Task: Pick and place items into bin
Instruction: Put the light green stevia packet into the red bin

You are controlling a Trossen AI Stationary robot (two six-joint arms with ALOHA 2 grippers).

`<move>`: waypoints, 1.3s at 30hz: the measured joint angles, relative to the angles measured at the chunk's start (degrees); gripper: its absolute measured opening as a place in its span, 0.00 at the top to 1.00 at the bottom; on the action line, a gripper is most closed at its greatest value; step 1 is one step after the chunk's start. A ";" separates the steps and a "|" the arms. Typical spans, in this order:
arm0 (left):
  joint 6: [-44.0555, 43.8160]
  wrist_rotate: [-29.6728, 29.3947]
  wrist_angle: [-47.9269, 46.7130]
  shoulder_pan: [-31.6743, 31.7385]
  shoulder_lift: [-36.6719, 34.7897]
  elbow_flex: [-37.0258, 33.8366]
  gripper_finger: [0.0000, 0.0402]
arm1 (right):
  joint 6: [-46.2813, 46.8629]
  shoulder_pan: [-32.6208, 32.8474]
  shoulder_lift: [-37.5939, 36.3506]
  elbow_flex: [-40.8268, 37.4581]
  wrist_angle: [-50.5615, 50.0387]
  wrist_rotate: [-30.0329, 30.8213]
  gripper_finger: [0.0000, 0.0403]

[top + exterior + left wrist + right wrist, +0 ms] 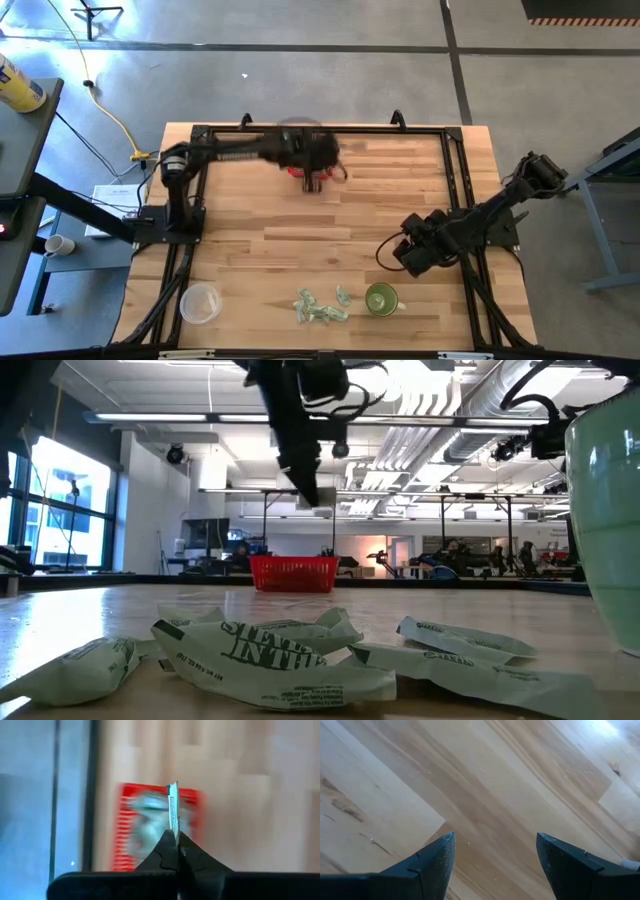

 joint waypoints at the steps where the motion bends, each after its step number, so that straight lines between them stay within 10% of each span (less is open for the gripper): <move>1: 1.05 0.62 -0.12 2.04 -0.12 0.94 0.94 | 0.00 -0.16 0.00 0.00 -0.01 0.02 0.33; 7: 1.46 16.54 -3.82 12.14 0.02 1.10 0.80 | 0.00 -0.81 0.00 0.00 0.17 0.21 0.33; 12: -2.92 16.98 -6.97 14.02 0.86 -1.30 0.67 | 0.30 -0.80 0.00 0.00 0.27 0.41 0.33; 21: -11.29 36.18 -13.81 0.25 -3.52 -1.31 0.53 | -0.03 -0.80 0.00 0.00 0.28 0.02 0.33; 29: -3.10 24.21 0.84 -25.98 -0.85 -6.00 0.54 | -0.27 -0.61 0.00 0.00 0.08 -0.60 0.33; 39: -0.29 24.36 25.97 -30.92 8.20 -8.02 0.54 | 1.45 0.85 -0.71 0.02 -0.25 -3.55 0.33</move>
